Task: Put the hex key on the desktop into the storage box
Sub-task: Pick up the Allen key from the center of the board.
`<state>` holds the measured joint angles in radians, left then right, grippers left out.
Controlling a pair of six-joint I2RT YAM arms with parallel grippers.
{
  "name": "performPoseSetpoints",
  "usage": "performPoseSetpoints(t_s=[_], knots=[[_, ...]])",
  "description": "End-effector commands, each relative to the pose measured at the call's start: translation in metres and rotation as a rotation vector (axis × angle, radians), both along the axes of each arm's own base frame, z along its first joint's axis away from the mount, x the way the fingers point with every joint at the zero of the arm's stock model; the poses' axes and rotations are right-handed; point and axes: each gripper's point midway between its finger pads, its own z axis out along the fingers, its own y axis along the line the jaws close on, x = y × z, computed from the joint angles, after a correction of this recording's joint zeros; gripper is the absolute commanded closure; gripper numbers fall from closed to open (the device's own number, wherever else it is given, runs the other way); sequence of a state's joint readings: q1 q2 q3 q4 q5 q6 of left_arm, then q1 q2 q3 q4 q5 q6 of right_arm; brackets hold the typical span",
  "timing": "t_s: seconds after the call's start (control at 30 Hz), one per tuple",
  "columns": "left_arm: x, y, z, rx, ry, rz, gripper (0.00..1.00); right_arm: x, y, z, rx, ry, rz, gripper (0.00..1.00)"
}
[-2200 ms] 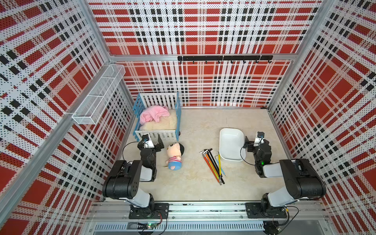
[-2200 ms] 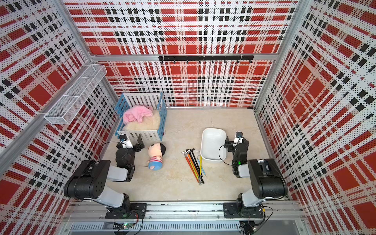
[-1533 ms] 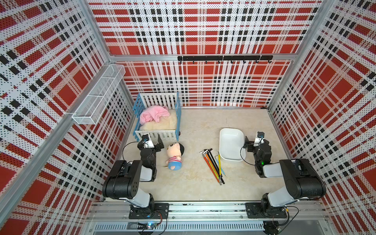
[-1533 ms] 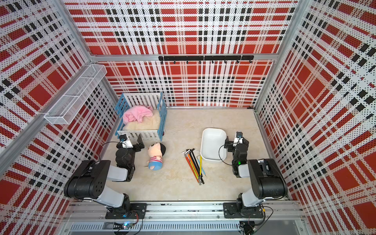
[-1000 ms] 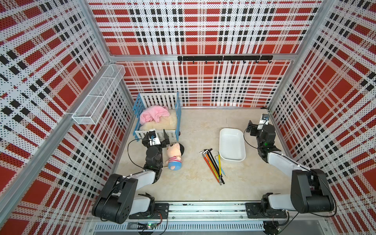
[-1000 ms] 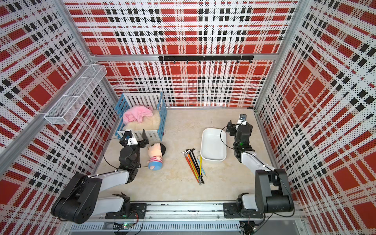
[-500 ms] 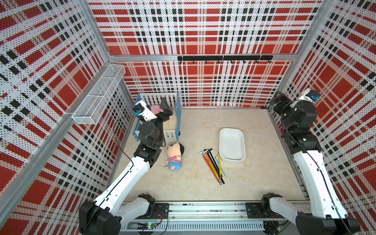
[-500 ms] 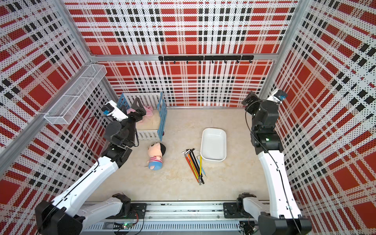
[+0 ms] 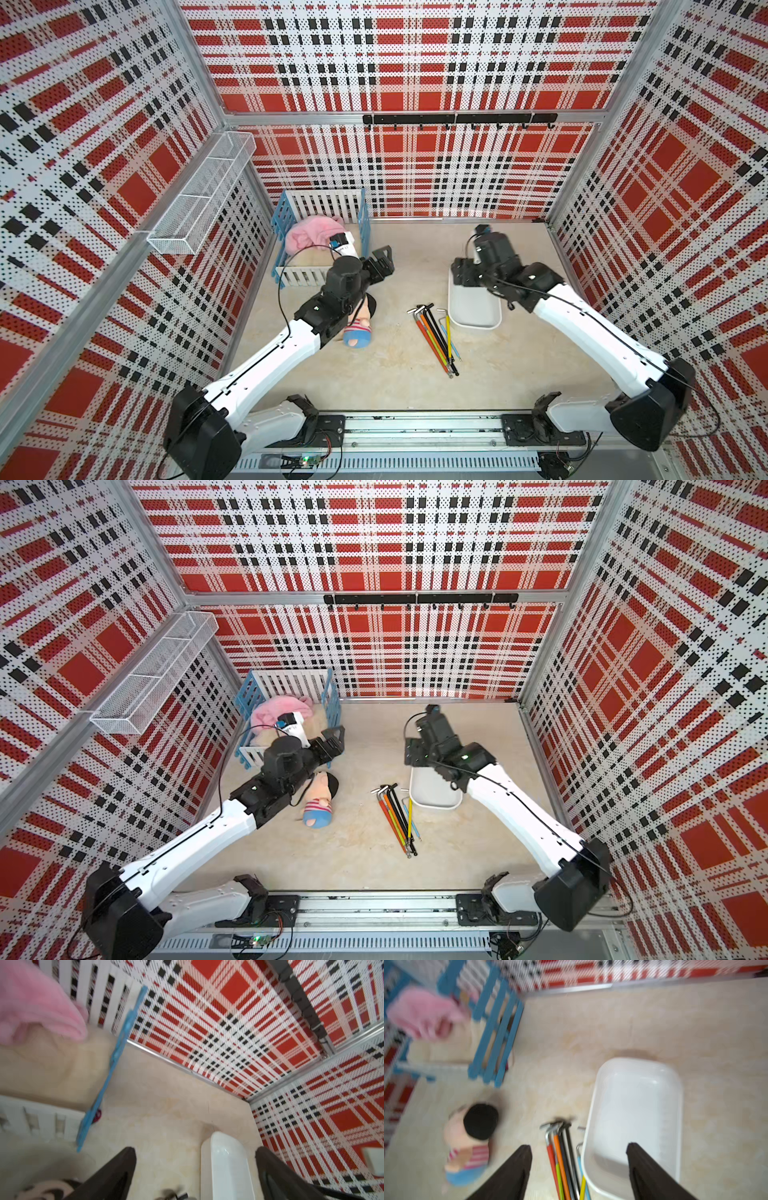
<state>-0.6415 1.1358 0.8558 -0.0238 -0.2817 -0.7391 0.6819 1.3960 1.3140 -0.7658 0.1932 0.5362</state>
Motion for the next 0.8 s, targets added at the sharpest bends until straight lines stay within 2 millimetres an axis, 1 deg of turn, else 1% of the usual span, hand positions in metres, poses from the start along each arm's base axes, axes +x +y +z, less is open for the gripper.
performPoseSetpoints(t_s=[0.0,0.1,0.17,0.23,0.4,0.53,0.7,0.77], knots=[[-0.023,0.000,-0.031,0.053,0.080,0.019,0.08,-0.049,0.006,-0.053,-0.115,0.204,0.098,0.30],[-0.035,-0.002,-0.044,0.055,0.101,0.006,0.11,-0.077,0.009,-0.086,-0.069,0.305,0.116,0.34],[-0.039,-0.002,-0.050,0.059,0.111,-0.001,0.12,-0.088,0.006,-0.104,-0.066,0.361,0.114,0.38],[-0.040,-0.002,-0.052,0.064,0.113,-0.006,0.13,-0.095,0.001,-0.119,-0.082,0.399,0.093,0.41],[-0.044,-0.001,-0.045,0.059,0.094,-0.025,0.17,-0.107,-0.008,-0.154,-0.090,0.460,0.029,0.49],[-0.049,0.003,-0.038,0.047,0.080,-0.032,0.18,-0.108,-0.007,-0.164,-0.065,0.463,-0.014,0.54],[-0.053,0.008,-0.034,0.039,0.070,-0.040,0.20,-0.111,0.004,-0.174,-0.081,0.457,-0.020,0.56],[-0.054,0.011,-0.033,0.045,0.066,-0.042,0.20,-0.111,0.004,-0.178,-0.094,0.451,-0.033,0.57]])
